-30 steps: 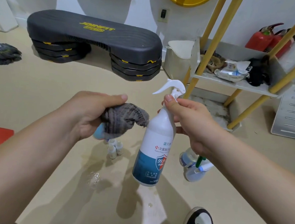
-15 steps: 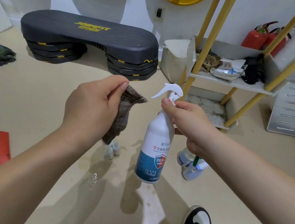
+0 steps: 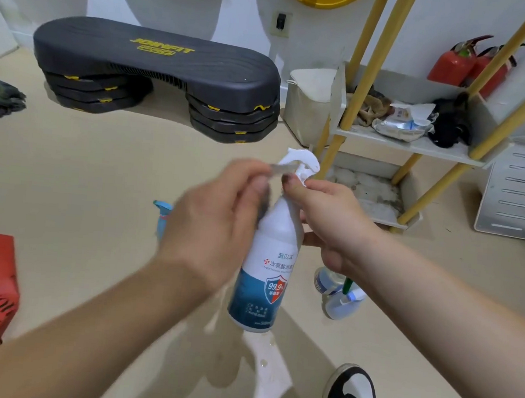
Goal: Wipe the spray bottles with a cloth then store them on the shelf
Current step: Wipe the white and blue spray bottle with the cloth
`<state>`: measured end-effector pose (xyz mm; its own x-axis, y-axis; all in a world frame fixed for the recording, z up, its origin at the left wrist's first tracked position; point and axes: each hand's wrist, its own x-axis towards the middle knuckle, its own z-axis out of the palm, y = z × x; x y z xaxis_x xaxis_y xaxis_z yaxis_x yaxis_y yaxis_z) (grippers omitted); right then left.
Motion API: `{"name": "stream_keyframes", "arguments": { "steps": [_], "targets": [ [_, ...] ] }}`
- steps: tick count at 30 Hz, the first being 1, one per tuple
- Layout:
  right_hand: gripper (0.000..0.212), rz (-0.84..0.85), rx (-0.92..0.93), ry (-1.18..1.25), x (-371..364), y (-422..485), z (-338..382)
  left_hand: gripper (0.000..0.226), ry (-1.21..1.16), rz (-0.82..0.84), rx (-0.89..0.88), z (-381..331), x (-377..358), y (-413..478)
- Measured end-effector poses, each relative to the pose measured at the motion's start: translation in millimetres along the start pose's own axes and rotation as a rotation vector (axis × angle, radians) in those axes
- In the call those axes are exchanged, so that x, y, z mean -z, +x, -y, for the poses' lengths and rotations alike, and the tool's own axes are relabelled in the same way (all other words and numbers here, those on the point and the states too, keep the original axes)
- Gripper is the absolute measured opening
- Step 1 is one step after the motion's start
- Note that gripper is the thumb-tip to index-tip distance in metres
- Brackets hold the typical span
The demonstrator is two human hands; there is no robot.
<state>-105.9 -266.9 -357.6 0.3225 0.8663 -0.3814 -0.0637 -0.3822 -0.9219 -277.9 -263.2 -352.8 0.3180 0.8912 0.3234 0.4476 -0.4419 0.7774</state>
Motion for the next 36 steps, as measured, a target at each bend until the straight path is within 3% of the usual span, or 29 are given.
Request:
{"name": "stream_keyframes", "arguments": {
  "steps": [3,6,9,12,15,18,20,23,25,26,28,30,31,33,36],
  "targets": [
    [0.011,0.029,-0.014,0.060,-1,-4,3,0.038,-0.116,0.154,-0.039,-4,-21,-20],
    [0.022,0.054,0.015,0.044,-4,-9,5,0.030,-0.241,0.108,-0.003,13,-24,-13],
    [0.030,0.047,0.029,0.037,-9,-10,7,0.049,0.010,0.011,-0.070,19,-24,-8],
    [0.035,0.039,0.058,0.064,-14,-10,10,0.051,0.111,0.052,0.068,14,-26,-7],
    [0.049,0.043,0.098,0.076,-18,-13,9,0.041,-0.025,0.157,0.229,10,-31,-13],
    [0.063,0.044,0.141,0.057,-18,-15,10,0.024,-0.260,0.071,0.308,6,-28,-7],
    [0.063,0.042,0.150,0.080,-15,-15,14,0.034,-0.479,0.069,0.515,20,-25,5],
    [0.061,0.028,0.117,0.099,-10,-13,16,0.042,-0.910,0.368,0.884,44,-27,8],
    [0.055,0.008,0.071,0.091,-8,-12,15,0.037,-1.088,0.336,1.008,43,-30,9],
    [0.053,-0.001,0.044,0.091,-7,-11,15,0.032,-1.068,0.319,0.983,35,-33,10],
    [0.050,-0.020,-0.009,0.101,-8,-10,13,0.040,-0.633,0.251,0.730,24,-38,7],
    [0.044,-0.038,-0.035,0.107,-10,-11,10,0.034,-0.139,0.152,0.217,13,-40,-5],
    [0.039,-0.043,-0.036,0.118,-11,-12,9,0.035,-0.025,0.166,0.059,11,-41,-12],
    [0.032,-0.049,-0.025,0.119,-13,-13,11,0.045,-0.014,0.188,-0.030,19,-42,-17],
    [0.028,-0.138,-0.010,0.125,-5,-8,18,0.043,-0.171,0.225,0.122,34,-42,-20]
  ]
}}
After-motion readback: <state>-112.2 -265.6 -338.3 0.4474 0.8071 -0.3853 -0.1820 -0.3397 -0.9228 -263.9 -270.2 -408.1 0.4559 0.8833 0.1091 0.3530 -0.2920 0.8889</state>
